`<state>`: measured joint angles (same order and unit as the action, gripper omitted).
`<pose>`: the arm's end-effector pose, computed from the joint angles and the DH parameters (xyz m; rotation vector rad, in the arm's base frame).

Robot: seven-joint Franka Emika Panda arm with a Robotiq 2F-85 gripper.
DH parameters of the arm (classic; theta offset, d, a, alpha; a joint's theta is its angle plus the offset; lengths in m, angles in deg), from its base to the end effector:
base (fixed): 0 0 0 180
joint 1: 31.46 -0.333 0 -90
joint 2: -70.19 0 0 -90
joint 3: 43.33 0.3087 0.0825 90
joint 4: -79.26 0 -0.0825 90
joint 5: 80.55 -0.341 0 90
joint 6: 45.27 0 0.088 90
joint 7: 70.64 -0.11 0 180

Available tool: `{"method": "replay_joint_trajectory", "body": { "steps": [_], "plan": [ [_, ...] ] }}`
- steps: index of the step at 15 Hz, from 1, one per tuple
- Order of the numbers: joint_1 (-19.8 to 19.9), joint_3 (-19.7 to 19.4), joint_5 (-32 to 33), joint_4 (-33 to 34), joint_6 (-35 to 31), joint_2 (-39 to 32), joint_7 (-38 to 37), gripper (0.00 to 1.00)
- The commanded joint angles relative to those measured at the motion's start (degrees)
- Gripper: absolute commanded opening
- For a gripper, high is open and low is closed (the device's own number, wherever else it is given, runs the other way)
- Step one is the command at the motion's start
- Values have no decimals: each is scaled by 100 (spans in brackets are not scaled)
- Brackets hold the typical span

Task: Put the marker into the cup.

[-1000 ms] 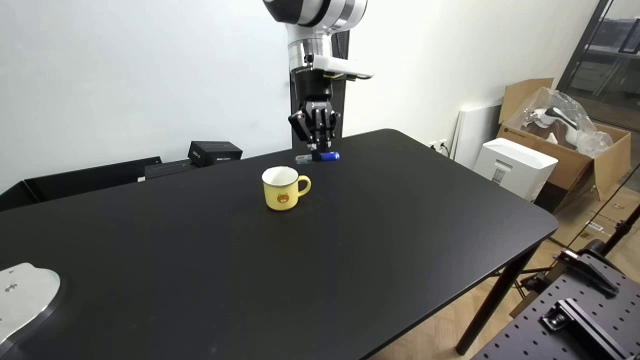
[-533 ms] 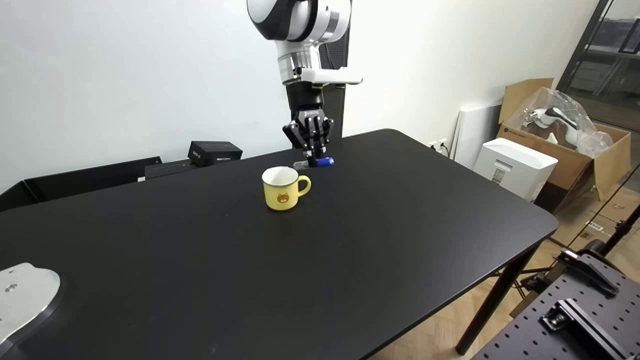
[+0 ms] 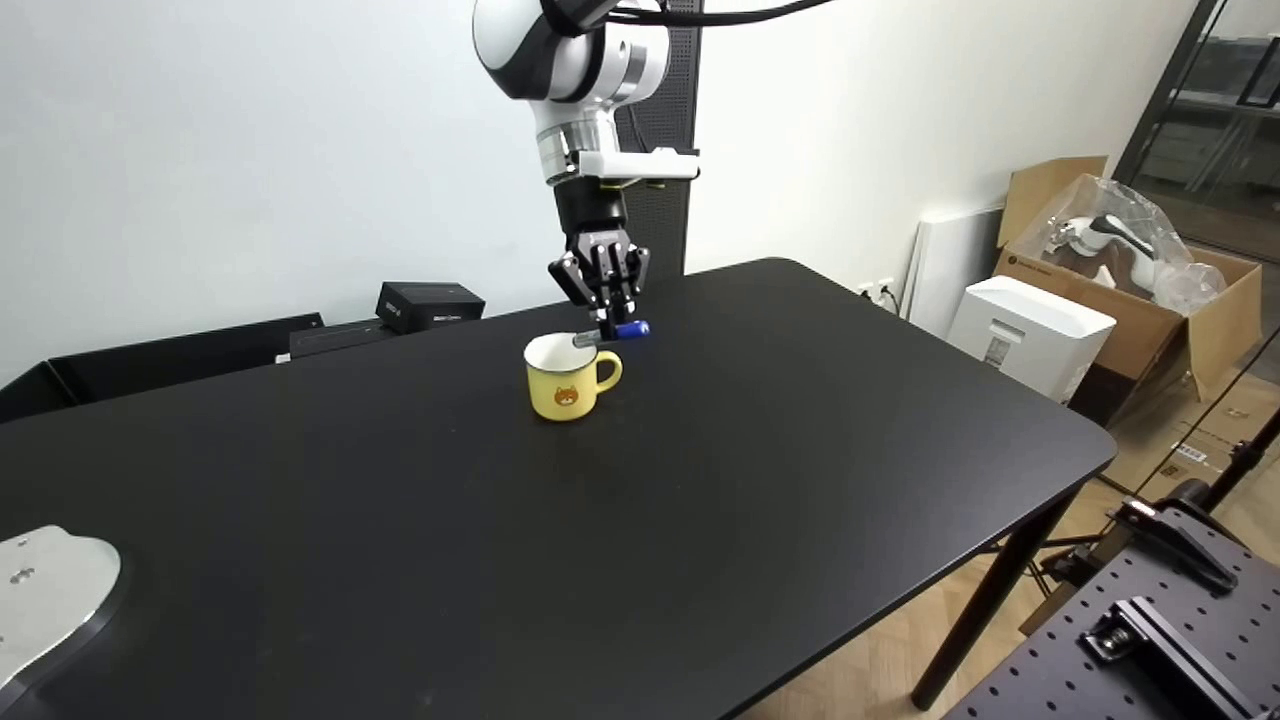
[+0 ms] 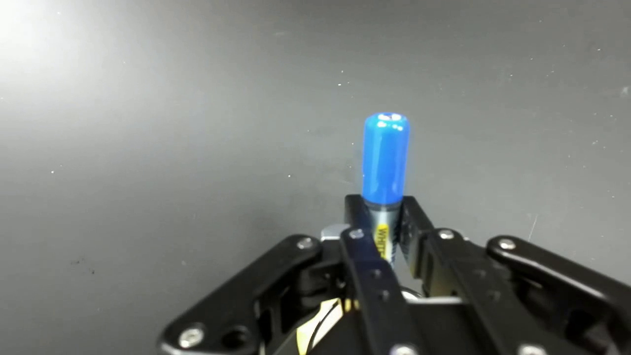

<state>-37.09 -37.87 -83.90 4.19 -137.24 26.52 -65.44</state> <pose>0.6301 0.1168 0.2720 -2.9309 -0.3799 0.7076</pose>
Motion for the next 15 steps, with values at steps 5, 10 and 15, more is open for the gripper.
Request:
{"method": "replay_joint_trajectory", "body": {
  "steps": [5,10,15],
  "plan": [
    [-166,-26,163,1092,296,-674,-56,56],
    [-192,-24,180,1209,200,-749,-48,90],
    [-193,-33,194,777,-155,-348,-78,100]
  ]
}}
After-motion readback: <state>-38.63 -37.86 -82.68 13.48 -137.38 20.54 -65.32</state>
